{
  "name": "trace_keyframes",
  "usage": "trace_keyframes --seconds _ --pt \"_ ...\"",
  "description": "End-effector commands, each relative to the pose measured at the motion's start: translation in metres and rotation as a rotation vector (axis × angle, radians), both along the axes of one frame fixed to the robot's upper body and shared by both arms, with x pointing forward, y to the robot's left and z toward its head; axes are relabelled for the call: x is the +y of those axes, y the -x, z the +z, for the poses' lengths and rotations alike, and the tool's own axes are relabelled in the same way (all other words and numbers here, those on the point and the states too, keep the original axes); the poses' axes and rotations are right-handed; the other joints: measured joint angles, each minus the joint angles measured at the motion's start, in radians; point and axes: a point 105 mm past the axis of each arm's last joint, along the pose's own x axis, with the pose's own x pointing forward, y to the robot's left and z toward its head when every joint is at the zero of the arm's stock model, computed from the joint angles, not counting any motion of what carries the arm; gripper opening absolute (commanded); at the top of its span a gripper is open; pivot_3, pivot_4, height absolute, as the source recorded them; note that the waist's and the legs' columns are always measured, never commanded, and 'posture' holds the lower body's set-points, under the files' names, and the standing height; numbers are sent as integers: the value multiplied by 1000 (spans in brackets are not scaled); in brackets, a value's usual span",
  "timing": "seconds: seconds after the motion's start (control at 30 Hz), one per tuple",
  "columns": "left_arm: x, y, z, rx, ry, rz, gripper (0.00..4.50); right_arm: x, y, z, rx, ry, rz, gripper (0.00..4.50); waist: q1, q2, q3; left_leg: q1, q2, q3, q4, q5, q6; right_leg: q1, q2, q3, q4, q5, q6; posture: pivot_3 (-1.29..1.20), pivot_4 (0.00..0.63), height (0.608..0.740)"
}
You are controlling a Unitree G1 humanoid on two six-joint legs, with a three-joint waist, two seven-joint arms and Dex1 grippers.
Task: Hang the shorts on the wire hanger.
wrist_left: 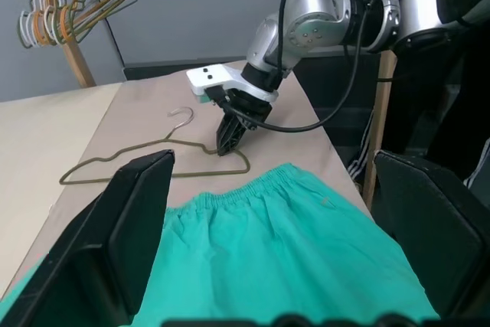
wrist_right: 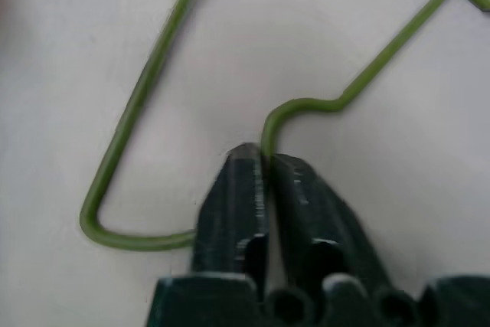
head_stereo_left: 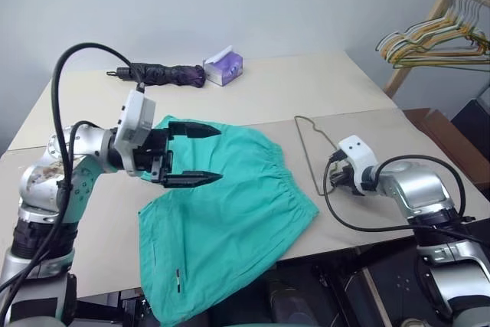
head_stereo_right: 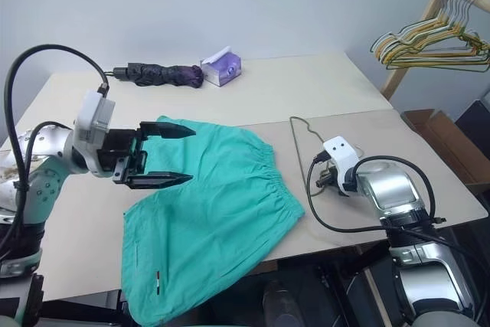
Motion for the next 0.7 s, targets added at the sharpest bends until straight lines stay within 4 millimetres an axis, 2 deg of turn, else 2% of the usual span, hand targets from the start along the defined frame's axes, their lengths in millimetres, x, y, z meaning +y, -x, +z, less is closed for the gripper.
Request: trace_keyframes --seconds 0.03,0.27,0.37,0.47,0.5,0.53,0.7 --pt "-2 -3 8 -47 -6 -6 4500 -1 -4 9 -28 6 -1 47 -3 0 0 0 0 0 0 0 0 0 0 0 0 0 0 -130 51 740" --pt "-9 -10 10 -62 17 5 4500 -23 -8 21 -104 92 -25 47 -12 0 0 -1 0 -1 0 0 0 0 0 0 0 0 0 -137 35 740" --pt "-11 -13 10 -73 27 18 4500 -30 -12 34 -212 177 43 47 -17 1 0 -1 0 -1 0 0 0 0 0 0 0 0 0 -144 23 740" --pt "-13 -24 15 -65 48 79 4500 -37 -17 59 -412 315 144 47 -23 1 -1 -1 0 -1 0 0 0 0 0 0 0 0 0 -149 6 740" --pt "-12 -29 17 -50 48 103 4500 -38 -19 74 -524 400 203 47 -26 0 -1 -1 0 -1 0 0 0 0 0 0 0 0 0 -150 2 740" --pt "-11 -34 20 -42 42 120 4500 -37 -20 88 -632 487 281 47 -27 0 -1 -1 0 -1 0 0 0 0 0 0 0 0 0 -151 0 740" --pt "-6 -55 31 -16 21 181 4500 -24 -13 126 -1002 889 678 47 -52 2 -2 -1 0 -1 0 0 0 -1 0 0 0 0 0 -160 0 740"
